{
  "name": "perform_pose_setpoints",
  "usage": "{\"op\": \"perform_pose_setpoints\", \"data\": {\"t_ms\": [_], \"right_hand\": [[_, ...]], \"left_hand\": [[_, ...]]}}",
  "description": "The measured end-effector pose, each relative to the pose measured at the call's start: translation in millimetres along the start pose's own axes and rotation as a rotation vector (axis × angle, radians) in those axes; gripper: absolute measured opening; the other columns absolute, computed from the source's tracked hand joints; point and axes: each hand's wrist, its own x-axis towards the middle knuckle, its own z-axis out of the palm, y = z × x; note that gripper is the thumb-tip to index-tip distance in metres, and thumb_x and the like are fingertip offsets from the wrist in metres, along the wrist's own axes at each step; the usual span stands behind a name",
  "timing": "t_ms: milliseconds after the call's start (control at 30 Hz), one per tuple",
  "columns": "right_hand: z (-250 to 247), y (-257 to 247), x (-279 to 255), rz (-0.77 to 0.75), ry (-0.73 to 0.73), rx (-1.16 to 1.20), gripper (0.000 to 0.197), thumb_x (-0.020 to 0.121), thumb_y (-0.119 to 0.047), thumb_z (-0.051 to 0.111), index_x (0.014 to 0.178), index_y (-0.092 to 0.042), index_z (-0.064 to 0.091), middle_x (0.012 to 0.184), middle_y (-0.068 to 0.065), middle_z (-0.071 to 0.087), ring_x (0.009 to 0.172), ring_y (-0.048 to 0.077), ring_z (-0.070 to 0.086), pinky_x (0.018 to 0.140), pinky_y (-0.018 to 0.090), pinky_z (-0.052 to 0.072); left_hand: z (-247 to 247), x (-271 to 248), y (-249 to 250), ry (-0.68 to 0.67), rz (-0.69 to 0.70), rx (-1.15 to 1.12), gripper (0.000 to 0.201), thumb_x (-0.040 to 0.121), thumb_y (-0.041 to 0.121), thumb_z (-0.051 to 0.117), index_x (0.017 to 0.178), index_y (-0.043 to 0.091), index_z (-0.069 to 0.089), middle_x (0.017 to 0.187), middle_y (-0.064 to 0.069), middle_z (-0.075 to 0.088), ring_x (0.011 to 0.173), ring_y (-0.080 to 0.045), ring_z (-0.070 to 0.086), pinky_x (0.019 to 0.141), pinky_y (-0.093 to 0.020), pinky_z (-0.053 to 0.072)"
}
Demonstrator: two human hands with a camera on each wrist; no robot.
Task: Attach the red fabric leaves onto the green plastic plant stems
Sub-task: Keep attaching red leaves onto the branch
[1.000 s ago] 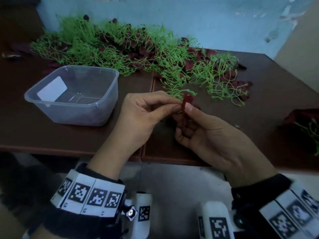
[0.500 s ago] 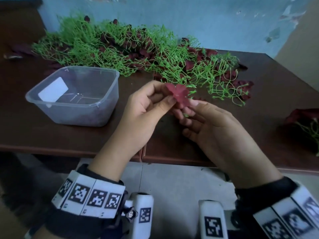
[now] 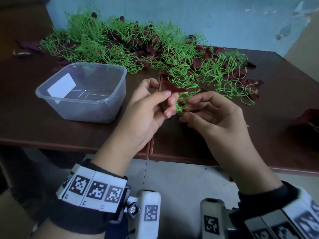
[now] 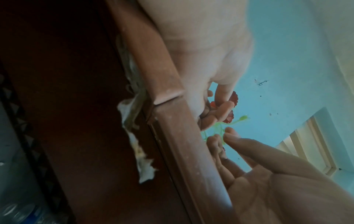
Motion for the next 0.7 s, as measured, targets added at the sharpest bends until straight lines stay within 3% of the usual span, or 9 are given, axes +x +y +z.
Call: {"op": "perform_pose_setpoints", "data": {"t_ms": [67, 167, 267, 300, 367, 567, 700], "right_hand": [[2.9, -1.1, -1.6, -0.059, -0.027, -0.044, 0.020, 0.083, 0.003, 0.075, 0.099, -0.008, 0.069, 0.091, 0.018, 0.067, 0.075, 0.043, 0.064, 0.072, 0.047, 0.056], [6.7, -1.2, -2.4, -0.125, -0.032, -0.105, 0.019, 0.081, -0.004, 0.080, 0.097, -0.008, 0.072, 0.087, 0.018, 0.067, 0.067, 0.037, 0.060, 0.061, 0.045, 0.052], [8.1, 1.0, -1.2, -0.144, 0.004, -0.133, 0.014, 0.079, -0.011, 0.081, 0.091, -0.010, 0.075, 0.074, 0.011, 0.067, 0.057, 0.023, 0.051, 0.053, 0.032, 0.044], [7.9, 1.8, -0.5, -0.147, 0.020, -0.139, 0.011, 0.079, -0.013, 0.081, 0.089, -0.011, 0.075, 0.068, 0.006, 0.066, 0.057, 0.016, 0.050, 0.052, 0.024, 0.043], [6.9, 2.8, 1.4, -0.163, 0.051, -0.164, 0.008, 0.080, -0.015, 0.081, 0.085, -0.012, 0.076, 0.066, -0.003, 0.066, 0.058, 0.014, 0.052, 0.056, 0.020, 0.043], [3.0, 2.4, 3.6, -0.194, 0.114, -0.219, 0.005, 0.082, -0.015, 0.080, 0.085, -0.012, 0.076, 0.066, 0.012, 0.065, 0.056, 0.011, 0.050, 0.053, 0.020, 0.043], [0.8, 3.0, 4.3, -0.197, 0.193, -0.236, 0.008, 0.083, -0.017, 0.080, 0.087, -0.010, 0.077, 0.070, 0.013, 0.068, 0.057, 0.012, 0.053, 0.053, 0.021, 0.044]], "left_hand": [[-1.4, 0.5, 0.9, 0.007, -0.023, -0.017, 0.025, 0.099, -0.012, 0.036, 0.093, 0.012, 0.036, 0.069, -0.011, 0.049, 0.055, -0.013, 0.050, 0.053, -0.020, 0.038], [-0.9, -0.5, 1.6, 0.000, -0.053, -0.011, 0.021, 0.099, -0.010, 0.036, 0.098, 0.011, 0.035, 0.066, -0.009, 0.051, 0.053, -0.013, 0.047, 0.053, -0.020, 0.037], [0.4, -0.3, 1.9, -0.004, -0.064, -0.026, 0.022, 0.099, -0.011, 0.035, 0.095, 0.011, 0.037, 0.065, -0.009, 0.050, 0.053, -0.012, 0.048, 0.051, -0.017, 0.036], [0.1, -0.2, 1.9, -0.007, -0.060, -0.031, 0.022, 0.099, -0.012, 0.035, 0.097, 0.010, 0.037, 0.065, -0.009, 0.051, 0.054, -0.013, 0.049, 0.050, -0.017, 0.037], [-1.1, -0.3, 1.9, -0.017, -0.047, -0.024, 0.022, 0.098, -0.012, 0.037, 0.100, 0.009, 0.039, 0.067, -0.010, 0.053, 0.057, -0.014, 0.051, 0.051, -0.018, 0.039], [-3.2, -0.7, -2.7, -0.046, 0.027, 0.132, 0.021, 0.100, -0.011, 0.043, 0.105, 0.010, 0.043, 0.077, -0.011, 0.064, 0.056, -0.016, 0.049, 0.056, -0.021, 0.046], [-6.9, 2.0, -7.4, -0.030, 0.102, 0.228, 0.022, 0.092, -0.005, 0.055, 0.102, 0.013, 0.046, 0.086, -0.008, 0.072, 0.071, -0.019, 0.062, 0.072, -0.028, 0.051]]}}
